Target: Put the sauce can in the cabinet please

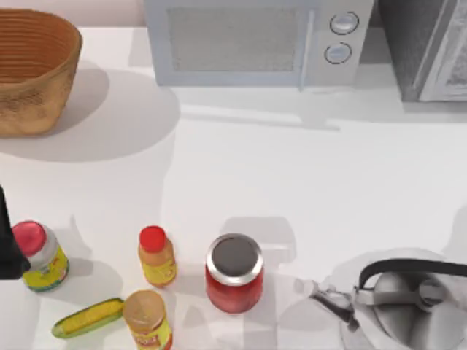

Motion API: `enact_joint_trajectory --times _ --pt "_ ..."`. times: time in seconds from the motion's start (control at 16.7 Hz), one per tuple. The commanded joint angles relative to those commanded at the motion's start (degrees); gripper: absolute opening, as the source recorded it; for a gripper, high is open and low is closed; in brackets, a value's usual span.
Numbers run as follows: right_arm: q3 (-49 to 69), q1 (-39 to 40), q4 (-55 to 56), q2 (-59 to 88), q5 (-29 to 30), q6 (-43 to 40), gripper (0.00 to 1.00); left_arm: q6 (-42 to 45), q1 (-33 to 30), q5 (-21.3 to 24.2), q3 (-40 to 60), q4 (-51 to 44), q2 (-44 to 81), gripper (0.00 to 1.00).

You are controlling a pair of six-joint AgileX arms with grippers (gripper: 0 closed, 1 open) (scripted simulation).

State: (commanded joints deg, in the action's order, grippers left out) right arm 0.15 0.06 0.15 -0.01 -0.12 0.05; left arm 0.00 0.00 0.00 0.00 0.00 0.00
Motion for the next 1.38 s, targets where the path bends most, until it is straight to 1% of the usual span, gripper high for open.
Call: enact_joint_trajectory --times 0.42,0.54,0.66,0.9,1.38 --pt "0.41 0.29 -0.27 0.79 0.04 0.08 0.0 0.0 0.0 0.0 0.0 0.0 0.0 1.0" --pt "3.41 0.91 -1.26 3.56 0.23 0.05 0.0 0.0 0.0 0.0 0.0 0.0 0.0 1.0" --pt "8.86 1.75 -3.02 8.22 0.76 -0.04 0.0 0.0 0.0 0.0 0.0 0.0 0.0 1.0" --pt "26.64 3.76 -8.19 21.76 2.7 -0.37 0.0 0.0 0.0 0.0 0.0 0.0 0.0 1.0" --pt "74.25 7.81 -20.86 54.04 7.87 -0.32 0.0 0.0 0.0 0.0 0.0 0.0 0.0 1.0"
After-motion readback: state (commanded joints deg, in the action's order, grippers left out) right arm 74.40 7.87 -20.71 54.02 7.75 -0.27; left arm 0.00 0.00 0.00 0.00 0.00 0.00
